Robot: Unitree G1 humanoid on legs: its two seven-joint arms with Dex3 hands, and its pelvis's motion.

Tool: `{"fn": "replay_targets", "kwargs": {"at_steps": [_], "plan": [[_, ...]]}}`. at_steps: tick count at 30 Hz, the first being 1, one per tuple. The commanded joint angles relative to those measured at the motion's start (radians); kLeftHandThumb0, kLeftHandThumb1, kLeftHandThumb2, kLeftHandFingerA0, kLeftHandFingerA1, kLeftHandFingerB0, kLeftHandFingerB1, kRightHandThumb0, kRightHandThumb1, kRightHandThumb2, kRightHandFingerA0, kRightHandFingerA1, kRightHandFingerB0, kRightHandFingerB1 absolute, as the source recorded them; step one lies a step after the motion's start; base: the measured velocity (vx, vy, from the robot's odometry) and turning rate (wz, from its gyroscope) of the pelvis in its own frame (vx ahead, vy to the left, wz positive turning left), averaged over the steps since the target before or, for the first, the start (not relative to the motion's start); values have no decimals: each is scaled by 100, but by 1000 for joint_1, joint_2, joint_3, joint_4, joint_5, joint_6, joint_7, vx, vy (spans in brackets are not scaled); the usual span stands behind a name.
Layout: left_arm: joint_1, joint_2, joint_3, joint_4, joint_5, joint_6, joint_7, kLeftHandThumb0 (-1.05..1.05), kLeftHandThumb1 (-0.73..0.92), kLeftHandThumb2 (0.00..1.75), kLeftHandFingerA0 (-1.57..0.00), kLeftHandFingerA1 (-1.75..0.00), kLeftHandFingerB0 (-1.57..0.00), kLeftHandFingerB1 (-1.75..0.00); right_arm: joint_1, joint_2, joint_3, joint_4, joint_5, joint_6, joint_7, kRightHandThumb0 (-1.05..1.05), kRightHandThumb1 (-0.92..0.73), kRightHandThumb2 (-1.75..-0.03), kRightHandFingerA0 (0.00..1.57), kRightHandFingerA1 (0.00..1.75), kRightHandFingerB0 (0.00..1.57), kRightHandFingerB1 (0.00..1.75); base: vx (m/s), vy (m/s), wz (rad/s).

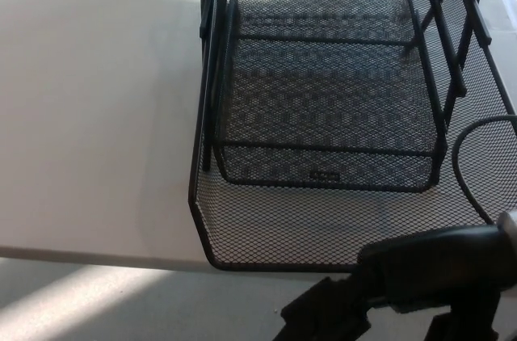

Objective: A balck drawer is kept on the middle of the table and the robot uses its right hand to push it back away from the robot

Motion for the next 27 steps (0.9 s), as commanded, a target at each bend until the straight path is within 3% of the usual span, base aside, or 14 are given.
{"fn": "replay_targets", "kwargs": {"at_steps": [1,6,7,8,9,16,17,21,25,26,27], "plan": [[-4,13,-4,12,17,-22,-18,-57,72,62,-40,-36,-28,-31,-139,19,123,132,-29,215,105,-65,-75,-64,36,36,26,30,0,0,0],[-6,14,-4,16,17,-21,-23,-57,75,62,-39,-35,-28,-31,-176,31,178,180,-65,240,108,-64,-77,-63,37,35,27,30,0,0,0],[-5,15,-7,15,21,-26,-20,-57,75,61,-41,-35,-30,-31,-191,34,202,196,-87,239,112,-68,-64,-90,29,46,21,42,0,0,0],[-4,15,-8,15,22,-28,-18,-57,75,61,-41,-35,-30,-31,-195,34,207,199,-92,238,114,-68,-64,-90,29,46,21,42,0,0,0],[-5,16,-8,15,23,-28,-18,-58,75,62,-42,-36,-30,-31,-201,35,213,203,-94,241,114,-65,-75,-64,36,35,26,30,0,0,0],[-4,15,-10,11,22,-27,-20,-56,75,63,-42,-36,-31,-31,-260,47,228,236,-102,300,124,-65,-74,-63,36,35,26,30,0,0,0],[-4,15,-10,12,22,-30,-18,-57,74,62,-43,-35,-32,-31,-267,48,225,237,-103,300,127,-68,-62,-90,28,46,21,42,0,0,0],[-9,10,-10,25,22,-32,-20,-56,75,63,-42,-35,-32,-32,-307,53,210,257,-117,297,142,-69,-63,-90,28,47,21,42,0,0,0],[-9,13,-10,24,22,-37,-19,-56,74,61,-43,-36,-32,-32,-333,56,204,267,-130,304,150,-68,-63,-90,28,46,21,42,0,0,0],[-7,14,-8,23,20,-37,-20,-56,75,62,-42,-36,-32,-32,-346,61,204,281,-134,304,156,-65,-75,-63,34,34,25,30,0,0,0],[-6,14,-8,23,20,-37,-20,-56,75,62,-42,-36,-32,-32,-351,63,204,287,-136,304,159,-65,-75,-63,34,34,25,30,0,0,0]]}}
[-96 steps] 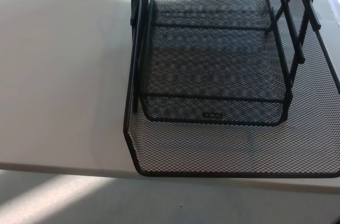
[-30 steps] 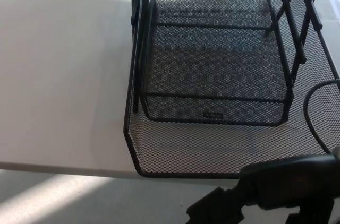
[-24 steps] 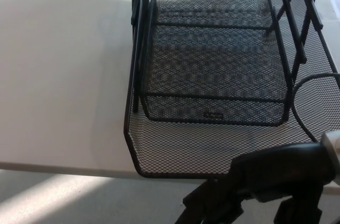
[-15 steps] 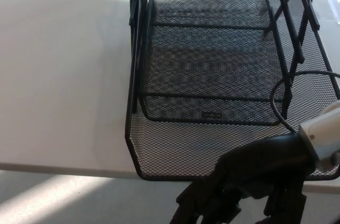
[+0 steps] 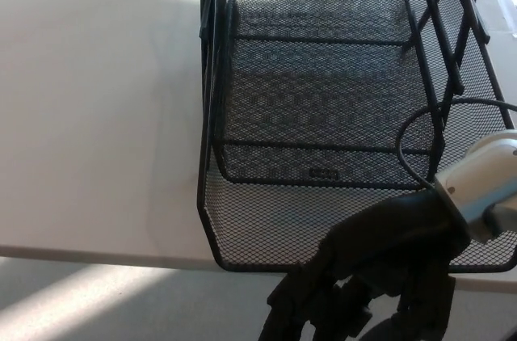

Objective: A balck drawer is kept on the middle of the table and the robot uses its right hand to push it back away from the robot

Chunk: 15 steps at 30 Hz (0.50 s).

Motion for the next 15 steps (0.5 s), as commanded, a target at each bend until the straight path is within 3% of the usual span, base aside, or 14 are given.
{"fn": "replay_targets", "kwargs": {"at_steps": [1,15], "plan": [[4,14,3,7,11,-17,-11,-56,74,62,-43,-36,-32,-31,-56,0,-14,57,-87,32,4,-65,-75,-63,34,35,25,30,0,0,0],[2,9,-4,9,20,-19,0,-57,73,63,-44,-37,-31,-32,-142,20,-24,107,-129,50,21,-63,-75,-63,35,35,26,31,0,0,0]]}}
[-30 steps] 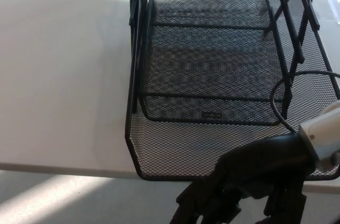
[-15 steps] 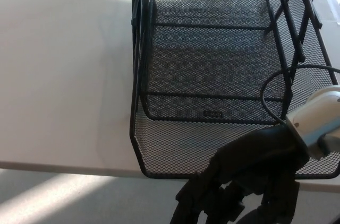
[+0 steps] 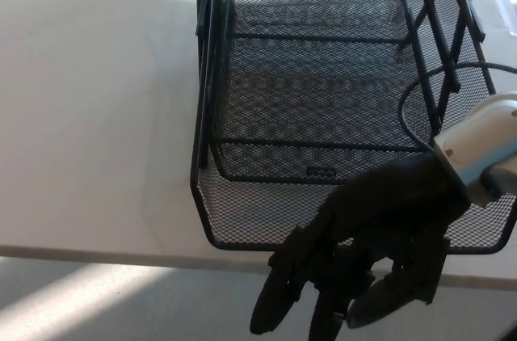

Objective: A balck drawer is kept on the middle of the table and the robot uses its right hand to push it back away from the robot

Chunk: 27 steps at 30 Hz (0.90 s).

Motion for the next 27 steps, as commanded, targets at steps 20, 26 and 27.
{"fn": "replay_targets", "kwargs": {"at_steps": [20,26,27], "plan": [[4,12,-8,1,22,-6,-5,-56,76,63,-42,-36,-31,-32,-67,76,-50,143,-158,11,-47,-57,-78,-63,35,36,27,31,0,0,0],[7,11,-3,5,14,-11,-4,-56,74,61,-44,-36,-33,-31,-81,109,-53,195,-190,-21,-42,-58,-77,-62,35,36,26,31,0,0,0],[8,12,-5,5,16,-12,-4,-56,75,61,-44,-35,-33,-31,-87,114,-52,208,-196,-24,-41,-57,-78,-62,36,36,26,31,0,0,0]]}}
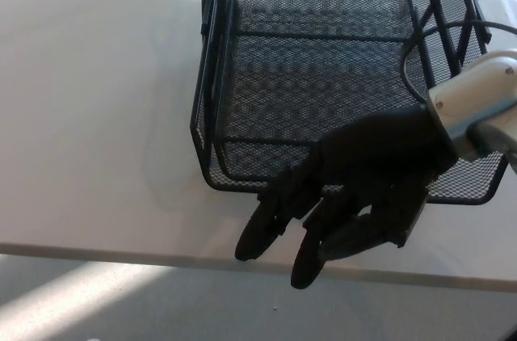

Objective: A balck drawer is kept on the middle of the table and the robot uses its right hand to push it back away from the robot

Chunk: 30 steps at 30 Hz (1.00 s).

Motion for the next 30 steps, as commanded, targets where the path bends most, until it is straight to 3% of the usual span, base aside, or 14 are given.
{"fn": "replay_targets", "kwargs": {"at_steps": [1,21,22,24,29,30], "plan": [[8,13,0,5,17,-11,-1,-56,75,61,-44,-35,-33,-31,-17,20,4,68,-84,-17,-24,-57,-78,-62,36,36,26,31,0,0,0],[11,13,1,4,14,-7,-8,-56,76,63,-41,-35,-31,-31,-140,90,-32,343,-195,-63,-25,-61,-73,-63,37,37,28,31,0,0,0],[9,11,1,5,15,0,-5,-55,75,63,-40,-35,-30,-31,-146,97,-34,372,-202,-86,-20,-55,-56,-95,34,54,16,44,0,0,0],[8,11,0,6,17,2,-3,-56,76,63,-41,-35,-31,-31,-152,104,-36,395,-210,-103,-17,-55,-56,-95,34,54,16,44,0,0,0],[8,13,-4,5,20,-9,-9,-57,76,63,-41,-35,-31,-31,-170,118,-48,440,-228,-109,-9,-55,-56,-95,35,55,17,44,0,0,0],[8,14,-5,4,21,-10,-9,-57,77,63,-42,-35,-31,-31,-171,120,-49,443,-231,-110,-8,-59,-72,-61,39,37,30,31,0,0,0]]}}
